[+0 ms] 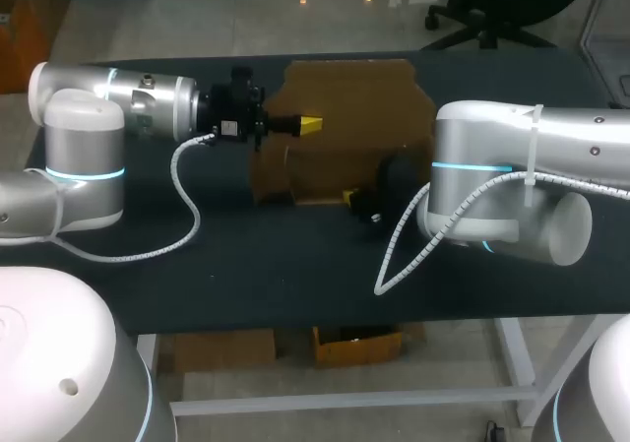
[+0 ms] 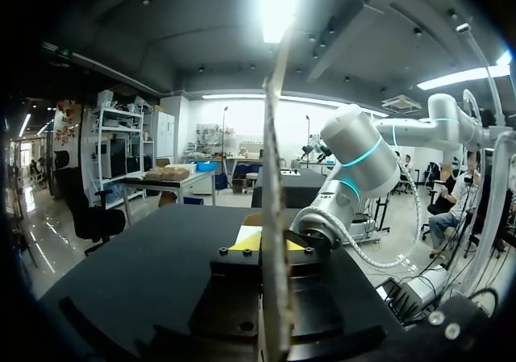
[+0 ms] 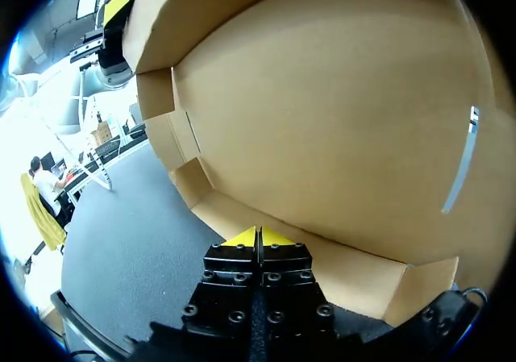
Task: Assemble the packaging by folding the flat box into shape, placing the metal phone stand inside, and closing the box properly
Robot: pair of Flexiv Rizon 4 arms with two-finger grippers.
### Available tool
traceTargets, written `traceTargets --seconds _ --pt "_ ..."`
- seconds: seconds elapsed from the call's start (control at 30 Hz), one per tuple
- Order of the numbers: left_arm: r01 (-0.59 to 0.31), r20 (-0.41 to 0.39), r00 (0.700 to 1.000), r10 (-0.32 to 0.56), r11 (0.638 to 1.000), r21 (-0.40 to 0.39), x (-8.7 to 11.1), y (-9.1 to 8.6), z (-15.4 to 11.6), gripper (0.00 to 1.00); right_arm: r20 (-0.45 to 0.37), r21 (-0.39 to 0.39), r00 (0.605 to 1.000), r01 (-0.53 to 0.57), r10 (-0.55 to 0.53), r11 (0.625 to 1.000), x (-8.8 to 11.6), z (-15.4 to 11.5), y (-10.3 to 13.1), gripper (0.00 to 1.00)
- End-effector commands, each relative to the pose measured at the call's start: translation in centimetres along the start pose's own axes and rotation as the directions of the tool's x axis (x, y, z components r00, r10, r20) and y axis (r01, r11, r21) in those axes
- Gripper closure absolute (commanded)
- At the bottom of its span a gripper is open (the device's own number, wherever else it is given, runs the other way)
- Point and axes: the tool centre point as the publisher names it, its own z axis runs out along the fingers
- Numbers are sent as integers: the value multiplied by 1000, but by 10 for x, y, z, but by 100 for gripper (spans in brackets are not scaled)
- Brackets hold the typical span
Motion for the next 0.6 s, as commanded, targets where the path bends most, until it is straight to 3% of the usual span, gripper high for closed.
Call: traceTargets --seconds 0.03,0.6 --pt "1 1 1000 -1 1000 -1 -1 5 0 100 4 -2 1000 -1 1 1000 1 4 -4 100" --pt "2 6 1000 -2 1000 -3 -4 5 0 100 4 -2 1000 -1 1 1000 1 4 -4 100"
